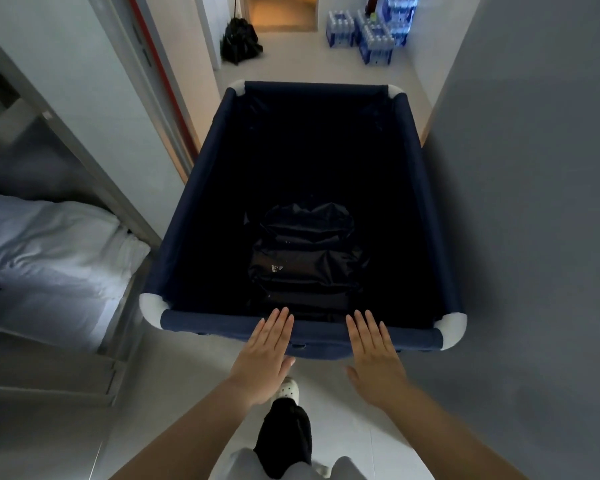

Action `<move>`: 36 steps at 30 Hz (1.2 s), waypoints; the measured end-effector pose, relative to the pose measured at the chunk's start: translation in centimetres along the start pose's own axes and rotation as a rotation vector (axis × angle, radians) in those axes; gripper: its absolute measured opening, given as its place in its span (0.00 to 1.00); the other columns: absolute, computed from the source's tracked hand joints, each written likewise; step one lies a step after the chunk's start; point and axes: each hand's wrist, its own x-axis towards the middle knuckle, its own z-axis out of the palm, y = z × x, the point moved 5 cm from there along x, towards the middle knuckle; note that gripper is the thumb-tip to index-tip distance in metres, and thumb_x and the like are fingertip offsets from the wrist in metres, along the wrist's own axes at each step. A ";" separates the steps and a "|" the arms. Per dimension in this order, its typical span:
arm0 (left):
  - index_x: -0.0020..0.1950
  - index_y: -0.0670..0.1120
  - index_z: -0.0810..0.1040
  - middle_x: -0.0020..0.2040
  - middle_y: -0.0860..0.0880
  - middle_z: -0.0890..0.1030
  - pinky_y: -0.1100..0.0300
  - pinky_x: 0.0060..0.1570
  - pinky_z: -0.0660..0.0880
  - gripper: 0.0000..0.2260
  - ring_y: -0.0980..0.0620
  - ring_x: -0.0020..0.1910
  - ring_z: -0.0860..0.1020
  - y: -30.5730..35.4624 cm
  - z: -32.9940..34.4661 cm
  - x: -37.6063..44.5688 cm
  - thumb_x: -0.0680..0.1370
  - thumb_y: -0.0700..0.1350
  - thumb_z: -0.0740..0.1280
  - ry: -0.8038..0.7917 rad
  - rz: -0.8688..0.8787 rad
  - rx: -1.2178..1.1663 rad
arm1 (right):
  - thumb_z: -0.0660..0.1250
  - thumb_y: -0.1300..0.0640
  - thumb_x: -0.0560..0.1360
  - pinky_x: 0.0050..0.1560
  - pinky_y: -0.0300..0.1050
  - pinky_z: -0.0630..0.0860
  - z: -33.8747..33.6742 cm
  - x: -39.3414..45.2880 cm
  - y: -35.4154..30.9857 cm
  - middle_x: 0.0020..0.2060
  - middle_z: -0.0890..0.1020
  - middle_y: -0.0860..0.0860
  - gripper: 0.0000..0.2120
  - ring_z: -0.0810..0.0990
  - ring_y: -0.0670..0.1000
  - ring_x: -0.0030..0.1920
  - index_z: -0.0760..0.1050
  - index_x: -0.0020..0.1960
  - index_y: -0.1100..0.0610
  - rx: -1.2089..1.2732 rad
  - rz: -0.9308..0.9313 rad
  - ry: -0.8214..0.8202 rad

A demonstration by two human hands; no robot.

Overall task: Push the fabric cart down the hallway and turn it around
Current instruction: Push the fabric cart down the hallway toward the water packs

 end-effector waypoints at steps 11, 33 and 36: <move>0.74 0.39 0.51 0.77 0.44 0.48 0.52 0.68 0.42 0.29 0.46 0.74 0.49 -3.9 -2.3 6.7 0.78 0.54 0.49 0.003 0.087 -0.061 | 0.78 0.48 0.58 0.68 0.54 0.45 -1.4 6.7 1.4 0.68 0.68 0.62 0.50 0.43 0.57 0.73 0.57 0.71 0.64 0.014 0.081 0.012; 0.70 0.44 0.28 0.73 0.47 0.31 0.53 0.69 0.31 0.30 0.48 0.69 0.29 -9.7 -3.5 21.6 0.82 0.53 0.47 -0.037 0.119 -0.062 | 0.78 0.50 0.60 0.67 0.56 0.45 -5.1 20.8 6.3 0.68 0.67 0.63 0.45 0.62 0.64 0.69 0.62 0.70 0.65 -0.010 0.137 0.078; 0.69 0.43 0.27 0.73 0.46 0.31 0.53 0.69 0.31 0.30 0.48 0.69 0.28 -10.2 -3.9 23.7 0.81 0.53 0.47 -0.048 0.104 -0.041 | 0.76 0.50 0.62 0.68 0.56 0.44 -5.2 22.7 7.4 0.70 0.64 0.63 0.47 0.53 0.62 0.71 0.57 0.72 0.64 0.015 0.111 0.062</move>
